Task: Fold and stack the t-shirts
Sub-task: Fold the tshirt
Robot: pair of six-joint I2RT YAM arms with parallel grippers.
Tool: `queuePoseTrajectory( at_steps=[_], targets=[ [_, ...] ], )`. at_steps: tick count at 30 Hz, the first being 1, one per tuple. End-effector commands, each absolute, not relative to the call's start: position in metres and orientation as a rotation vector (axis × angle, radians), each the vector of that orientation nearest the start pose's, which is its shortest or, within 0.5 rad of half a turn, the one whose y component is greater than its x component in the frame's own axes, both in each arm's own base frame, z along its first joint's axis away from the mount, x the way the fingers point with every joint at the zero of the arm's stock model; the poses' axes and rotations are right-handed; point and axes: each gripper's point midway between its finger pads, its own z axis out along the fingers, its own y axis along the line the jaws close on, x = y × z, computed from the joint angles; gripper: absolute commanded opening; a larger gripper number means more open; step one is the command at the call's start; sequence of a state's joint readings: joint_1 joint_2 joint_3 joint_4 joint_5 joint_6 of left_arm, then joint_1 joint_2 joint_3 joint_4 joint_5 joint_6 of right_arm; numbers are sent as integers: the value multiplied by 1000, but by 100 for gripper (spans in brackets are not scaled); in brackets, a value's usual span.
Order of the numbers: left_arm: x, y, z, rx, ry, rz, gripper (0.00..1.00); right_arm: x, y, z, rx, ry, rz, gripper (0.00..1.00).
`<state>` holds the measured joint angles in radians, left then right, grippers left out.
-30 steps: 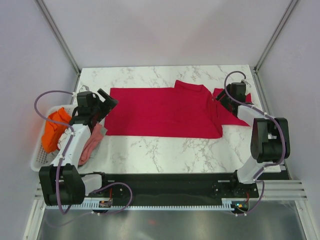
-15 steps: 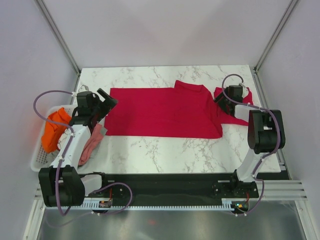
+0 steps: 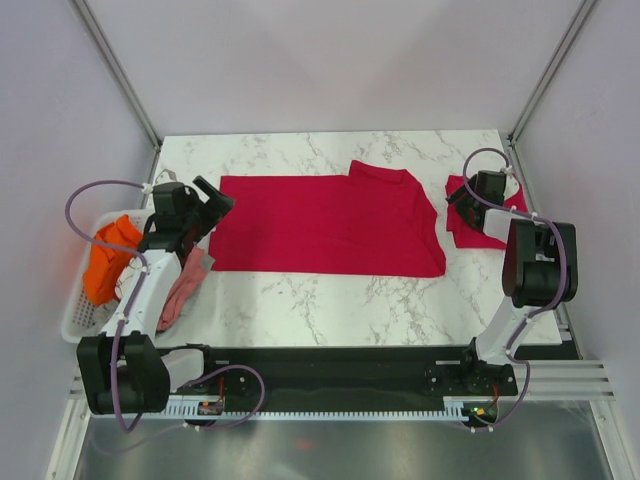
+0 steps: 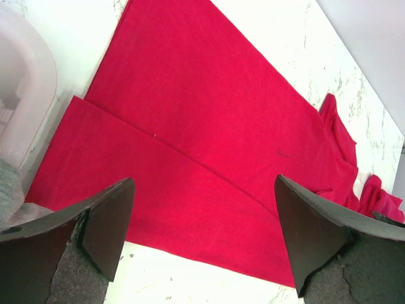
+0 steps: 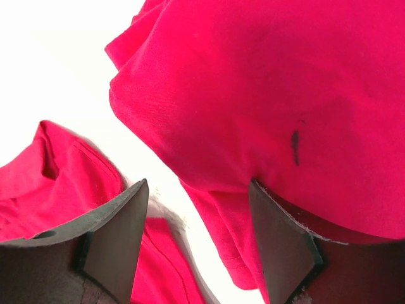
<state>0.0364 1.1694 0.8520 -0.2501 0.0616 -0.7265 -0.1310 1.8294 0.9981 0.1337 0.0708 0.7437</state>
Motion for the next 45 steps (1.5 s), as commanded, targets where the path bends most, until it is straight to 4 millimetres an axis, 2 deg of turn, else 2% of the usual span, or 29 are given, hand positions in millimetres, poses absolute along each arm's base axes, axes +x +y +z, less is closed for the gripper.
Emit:
queuePoseTrajectory(
  at_steps=[1, 2, 5, 6, 7, 8, 9, 11, 12, 13, 15, 16, 17, 19, 20, 21, 25, 28, 29, 30, 32, 33, 34, 36, 38, 39, 42, 43, 45],
  targets=[
    [377, -26, 193, -739, 1983, -473, 99, 452, -56, 50, 983, 2079, 144, 73],
    [381, -26, 188, -733, 2000, -467, 99, 454, -55, 64, 964, 2058, 158, 73],
    [396, -25, 193, -659, 2025, -440, 99, 463, -46, 104, 851, 2012, 168, 73],
    [406, -24, 193, -642, 2039, -435, 99, 464, -41, 110, 823, 2024, 162, 73],
    [412, -26, 194, -634, 2041, -446, 99, 475, -30, 131, 756, 2019, 171, 73],
    [416, -28, 193, -626, 2050, -458, 99, 479, -25, 136, 735, 2030, 172, 72],
    [425, -29, 190, -629, 2058, -467, 99, 487, -15, 149, 705, 2028, 197, 71],
    [436, -32, 187, -628, 2070, -484, 99, 495, -7, 151, 705, 2031, 235, 68],
    [444, -32, 193, -621, 2059, -489, 98, 501, -2, 155, 700, 2021, 264, 65],
    [452, -32, 180, -630, 2089, -488, 93, 512, 6, 156, 690, 2020, 283, 62],
    [465, -31, 184, -630, 2084, -488, 92, 523, 13, 155, 715, 2024, 321, 59],
    [471, -31, 173, -643, 2107, -481, 91, 533, 31, 164, 688, 2015, 370, 59],
    [475, -30, 169, -650, 2118, -473, 91, 539, 38, 153, 699, 2035, 386, 58],
    [488, -27, 175, -662, 2099, -469, 91, 552, 56, 157, 708, 2021, 432, 57],
    [493, -27, 164, -675, 2119, -460, 91, 557, 61, 145, 715, 2039, 438, 56],
    [500, -26, 168, -674, 2107, -460, 91, 562, 68, 142, 714, 2038, 449, 56],
    [515, -23, 155, -698, 2120, -439, 91, 584, 88, 121, 728, 2055, 468, 55],
    [526, -19, 145, -715, 2126, -424, 91, 593, 95, 109, 720, 2063, 437, 52],
    [531, -19, 147, -713, 2120, -423, 91, 593, 95, 96, 723, 2083, 410, 52],
    [534, -18, 137, -724, 2136, -420, 91, 594, 93, 93, 723, 2083, 385, 52],
    [541, -18, 135, -730, 2133, -427, 91, 597, 97, 77, 721, 2102, 369, 52],
    [543, -17, 126, -742, 2147, -423, 91, 600, 99, 77, 713, 2097, 379, 51],
    [546, -17, 125, -743, 2144, -426, 91, 602, 101, 66, 710, 2114, 375, 51],
    [552, -14, 125, -746, 2135, -419, 91, 608, 104, 66, 690, 2111, 366, 50],
    [556, -12, 126, -718, 2136, -409, 90, 612, 106, 57, 685, 2127, 370, 48],
    [556, -10, 126, -711, 2140, -399, 90, 616, 109, 62, 679, 2124, 378, 48],
    [550, 4, 122, -717, 2154, -354, 90, 622, 110, 61, 682, 2128, 344, 48],
    [549, 6, 120, -724, 2158, -348, 90, 622, 111, 52, 685, 2141, 327, 48],
    [544, 11, 111, -747, 2171, -331, 90, 621, 113, 49, 681, 2153, 315, 49]
  ],
)
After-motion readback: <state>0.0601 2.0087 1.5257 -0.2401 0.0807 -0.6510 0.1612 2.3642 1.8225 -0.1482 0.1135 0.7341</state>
